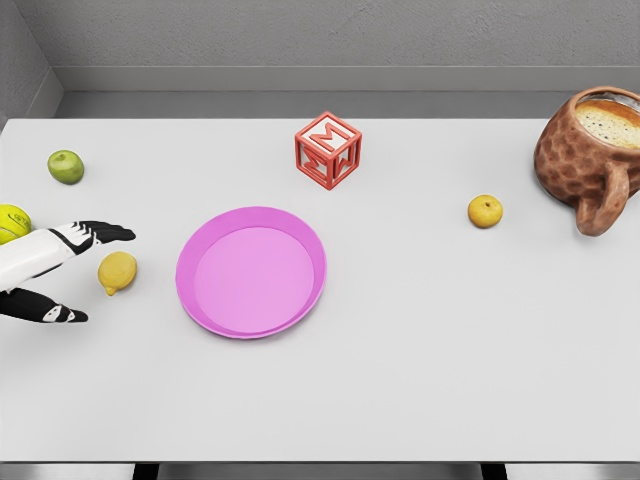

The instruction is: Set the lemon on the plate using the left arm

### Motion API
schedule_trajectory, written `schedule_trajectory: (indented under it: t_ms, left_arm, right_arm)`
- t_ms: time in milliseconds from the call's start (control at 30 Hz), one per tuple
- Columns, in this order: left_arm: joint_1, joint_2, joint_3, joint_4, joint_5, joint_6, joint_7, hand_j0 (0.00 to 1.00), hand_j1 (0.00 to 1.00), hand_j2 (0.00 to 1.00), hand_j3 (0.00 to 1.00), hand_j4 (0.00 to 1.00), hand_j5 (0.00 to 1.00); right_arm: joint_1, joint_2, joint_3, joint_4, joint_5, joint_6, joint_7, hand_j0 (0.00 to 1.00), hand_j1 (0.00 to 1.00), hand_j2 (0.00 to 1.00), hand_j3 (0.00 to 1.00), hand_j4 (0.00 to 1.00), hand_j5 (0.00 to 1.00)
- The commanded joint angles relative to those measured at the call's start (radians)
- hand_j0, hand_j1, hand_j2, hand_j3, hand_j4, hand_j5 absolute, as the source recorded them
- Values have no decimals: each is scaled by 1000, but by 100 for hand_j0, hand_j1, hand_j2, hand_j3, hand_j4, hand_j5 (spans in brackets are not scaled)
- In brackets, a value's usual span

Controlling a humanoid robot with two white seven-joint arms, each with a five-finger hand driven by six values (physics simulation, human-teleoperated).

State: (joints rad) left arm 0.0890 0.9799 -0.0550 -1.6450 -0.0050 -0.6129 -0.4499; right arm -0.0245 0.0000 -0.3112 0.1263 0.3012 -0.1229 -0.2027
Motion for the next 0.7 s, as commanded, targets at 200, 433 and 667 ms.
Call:
schedule_trajectory:
  t_ms: [200, 433, 667]
  left_arm:
    - [-3, 9, 9, 8, -33, 2, -52, 100, 100, 100, 100, 100, 100]
    - [-21, -3, 20, 16, -95, 2, -133, 100, 100, 100, 100, 100, 100]
    - [-130, -60, 11, 79, -207, 2, -155, 100, 100, 100, 100, 100, 100]
  right_arm:
    - [0, 0, 3, 1, -1, 0, 2, 100, 100, 100, 100, 100, 100]
    - [0, 0, 3, 1, -1, 0, 2, 100, 100, 100, 100, 100, 100]
    - [0, 0, 3, 1, -1, 0, 2, 100, 100, 100, 100, 100, 100]
